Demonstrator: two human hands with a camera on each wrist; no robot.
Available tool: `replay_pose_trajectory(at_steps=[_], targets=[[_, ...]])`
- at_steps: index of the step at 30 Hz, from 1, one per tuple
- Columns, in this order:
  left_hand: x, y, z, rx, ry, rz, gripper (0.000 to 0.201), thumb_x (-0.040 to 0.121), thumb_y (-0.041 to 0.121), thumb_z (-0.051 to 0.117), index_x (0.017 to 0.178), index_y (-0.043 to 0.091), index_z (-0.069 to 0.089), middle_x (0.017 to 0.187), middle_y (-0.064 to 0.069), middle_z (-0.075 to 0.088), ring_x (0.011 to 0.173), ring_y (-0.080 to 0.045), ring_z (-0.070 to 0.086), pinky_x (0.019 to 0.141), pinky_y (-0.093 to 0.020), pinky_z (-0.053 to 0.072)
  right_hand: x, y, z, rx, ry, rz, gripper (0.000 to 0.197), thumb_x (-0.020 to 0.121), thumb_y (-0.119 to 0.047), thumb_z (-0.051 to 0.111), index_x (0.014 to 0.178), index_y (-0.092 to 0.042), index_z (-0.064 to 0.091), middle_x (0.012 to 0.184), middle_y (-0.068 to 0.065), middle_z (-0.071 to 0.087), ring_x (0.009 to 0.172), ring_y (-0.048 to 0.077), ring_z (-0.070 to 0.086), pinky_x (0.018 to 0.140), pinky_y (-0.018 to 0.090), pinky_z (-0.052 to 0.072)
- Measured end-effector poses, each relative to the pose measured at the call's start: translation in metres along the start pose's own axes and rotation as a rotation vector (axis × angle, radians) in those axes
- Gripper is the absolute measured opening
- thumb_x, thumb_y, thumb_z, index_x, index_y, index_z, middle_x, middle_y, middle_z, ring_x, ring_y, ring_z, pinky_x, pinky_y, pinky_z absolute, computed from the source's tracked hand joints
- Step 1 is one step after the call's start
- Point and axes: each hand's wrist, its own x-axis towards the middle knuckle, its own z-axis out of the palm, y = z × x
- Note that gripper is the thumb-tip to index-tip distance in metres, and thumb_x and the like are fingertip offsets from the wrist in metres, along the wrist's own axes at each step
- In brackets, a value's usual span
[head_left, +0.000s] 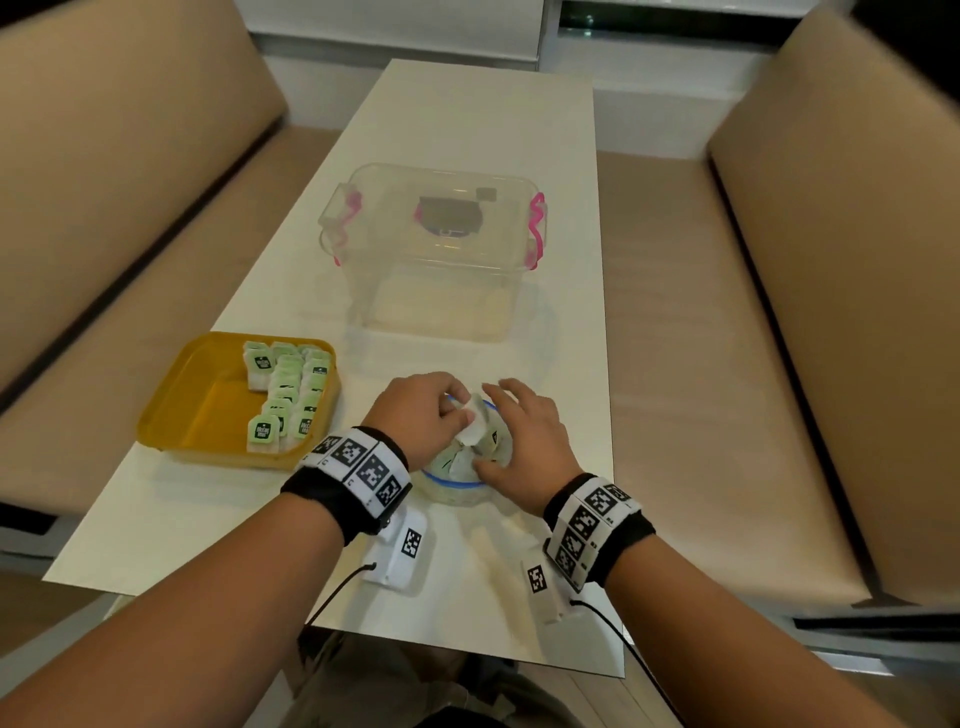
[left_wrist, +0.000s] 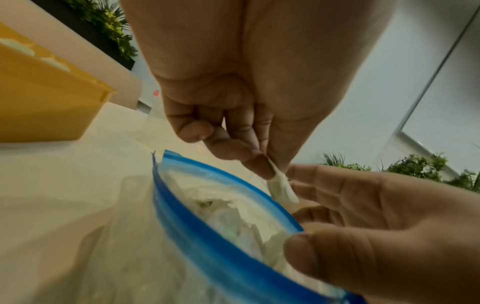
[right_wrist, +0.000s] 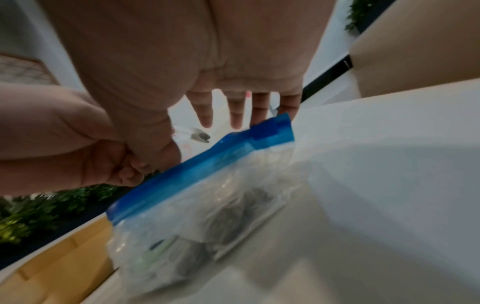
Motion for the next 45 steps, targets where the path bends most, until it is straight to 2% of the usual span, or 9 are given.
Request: replay_pose_trajectory(at_steps=[5,8,11,16,25,32,37,42,45], targets=[[0.0,0.005,-0.006,-0.209,-0.013,0.018,0.013,0.086,0.03,0.072,0.086,0.023,0.061,0.07,-0.006,0.07,0.057,-0.014,0.059,0.06,-0.03,0.052,0.006,-0.005,-0.001,0.151,0.007,-0.091,0.053,0.088,-0.027,0.055,0.141,-0.031,0.046,0.109,-0.002,0.06,0.112,0.017,0.048,0.096,0.038,0.043],[0.001,0.008,-0.006,-0.263,-0.019,0.006,0.016,0.092,0.038,0.064,0.088,0.023,0.065,0.067,0.004,0.072,0.058,-0.012,0.062,0.063,-0.03,0.054,0.009,-0.006,-0.006,0.168,0.066,-0.127,0.033,0.092,-0.012,0.048,0.115,-0.027,0.066,0.077,-0.016,0.053,0.092,0.02,0.052,0.08,0.035,0.045],[0.003,0.002,-0.001,-0.144,-0.057,-0.03,0.02,0.095,0.039,0.057,0.088,0.023,0.066,0.075,0.009,0.074,0.058,-0.004,0.061,0.069,-0.029,0.053,0.013,-0.001,-0.006,0.116,0.077,-0.077,0.024,0.095,-0.017,0.045,0.089,-0.02,0.069,0.075,-0.005,0.066,0.082,0.023,0.054,0.073,0.036,0.045],[0.002,-0.011,0.012,0.341,-0.3,-0.063,0.015,0.08,0.038,0.074,0.09,0.029,0.069,0.092,0.01,0.069,0.089,-0.012,0.064,0.085,-0.03,0.053,0.015,0.004,-0.001,0.048,0.041,-0.016,0.028,0.095,-0.027,0.05,0.071,-0.015,0.058,0.062,0.008,0.059,0.06,0.026,0.052,0.061,0.038,0.045],[0.008,-0.016,0.007,0.243,-0.26,-0.026,0.01,0.082,0.029,0.072,0.075,0.023,0.07,0.075,0.012,0.071,0.075,-0.006,0.065,0.076,-0.03,0.056,0.021,-0.004,-0.01,0.181,0.003,0.126,0.055,0.096,-0.034,0.055,0.042,-0.023,0.044,0.04,-0.006,0.041,0.045,0.01,0.039,0.049,0.021,0.028],[0.013,-0.02,-0.019,0.06,-0.138,-0.012,0.006,0.088,0.025,0.068,0.085,0.026,0.064,0.081,-0.001,0.069,0.072,-0.016,0.063,0.06,-0.022,0.045,0.028,-0.01,-0.006,0.307,0.144,0.155,0.029,0.082,-0.023,0.068,0.064,-0.017,0.045,0.061,0.004,0.056,0.059,0.021,0.051,0.059,0.033,0.045],[0.014,-0.024,-0.033,-0.054,-0.139,0.002,0.005,0.093,0.025,0.063,0.088,0.025,0.061,0.082,0.002,0.068,0.047,-0.005,0.059,0.047,-0.013,0.042,0.033,-0.022,0.001,0.445,0.125,0.105,0.02,0.089,-0.008,0.048,0.078,-0.021,0.036,0.075,0.014,0.06,0.064,0.023,0.052,0.063,0.037,0.044],[0.015,-0.027,-0.049,-0.15,-0.091,0.048,0.005,0.091,0.029,0.067,0.089,0.026,0.062,0.08,0.003,0.067,0.054,-0.01,0.06,0.048,-0.018,0.047,0.041,-0.042,0.006,0.454,-0.027,0.025,0.035,0.082,-0.048,0.069,0.105,-0.029,0.05,0.081,-0.006,0.059,0.069,0.012,0.06,0.063,0.028,0.049],[0.015,-0.031,-0.063,-0.237,-0.102,0.047,0.008,0.088,0.027,0.072,0.09,0.024,0.064,0.081,0.002,0.064,0.051,-0.011,0.057,0.047,-0.02,0.047,0.048,-0.054,0.008,0.435,-0.1,0.049,0.043,0.073,-0.053,0.075,0.104,-0.027,0.059,0.088,-0.007,0.062,0.077,0.014,0.062,0.07,0.037,0.056]])
